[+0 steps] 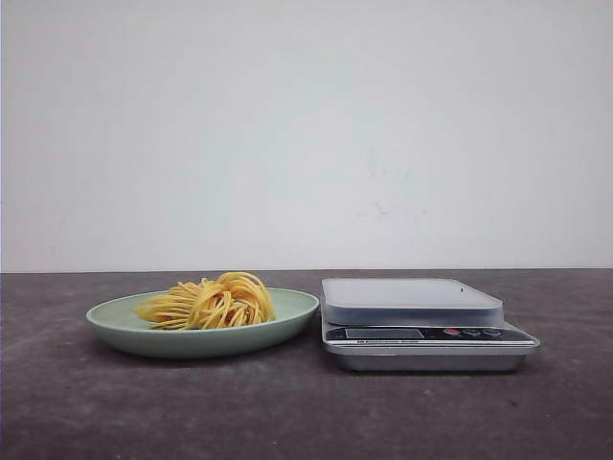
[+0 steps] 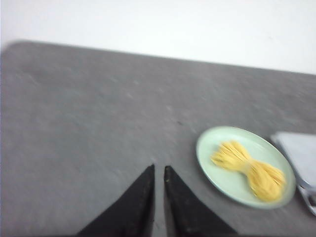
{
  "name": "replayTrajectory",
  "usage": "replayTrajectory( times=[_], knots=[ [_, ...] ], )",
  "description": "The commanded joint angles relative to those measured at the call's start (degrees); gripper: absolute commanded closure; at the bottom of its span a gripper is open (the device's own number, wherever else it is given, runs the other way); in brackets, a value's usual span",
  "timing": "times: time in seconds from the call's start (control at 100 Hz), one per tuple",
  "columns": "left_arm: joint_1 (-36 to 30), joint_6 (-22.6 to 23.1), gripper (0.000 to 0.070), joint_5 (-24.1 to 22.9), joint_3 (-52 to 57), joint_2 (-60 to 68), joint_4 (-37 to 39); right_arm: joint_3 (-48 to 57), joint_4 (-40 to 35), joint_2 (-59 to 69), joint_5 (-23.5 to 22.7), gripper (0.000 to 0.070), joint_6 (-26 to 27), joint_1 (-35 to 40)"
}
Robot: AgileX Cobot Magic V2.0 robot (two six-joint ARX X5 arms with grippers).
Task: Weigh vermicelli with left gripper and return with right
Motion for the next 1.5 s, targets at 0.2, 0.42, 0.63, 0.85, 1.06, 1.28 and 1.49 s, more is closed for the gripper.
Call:
replayTrajectory(
  times=[0.2,0.42,0.63,0.85,1.06,1.28,1.49],
  knots=[
    [7.9,5.7,0.0700,0.5,-18.7,-5.5,31.5,0.5,0.6,-0.1,0.0,0.0692,0.7,0.3],
    [11.0,5.3,0.0700,3.5,-35.6,-7.6,46.7,0.5,0.6,-0.1,0.0,0.0692,0.7,0.3],
    [11.0,4.5,0.0700,9.0,-46.3,-7.6,52.9,0.5,0.6,-0.1,0.0,0.0692,0.6,0.3],
    [11.7,3.5,0.0700,9.0,-51.5,-7.6,54.1,0.5,0.6,-0.1,0.0,0.0692,0.6,0.3],
    [13.3,3.5,0.0700,9.0,-52.2,-7.6,53.3,0.5,0.6,-0.1,0.0,0.0692,0.6,0.3],
    [13.8,4.0,0.0700,9.6,-52.1,-7.6,49.5,0.5,0.6,-0.1,0.0,0.0692,0.6,0.3],
    [13.8,3.9,0.0700,9.6,-52.1,-7.6,49.5,0.5,0.6,-0.1,0.0,0.0692,0.6,0.3]
  ],
)
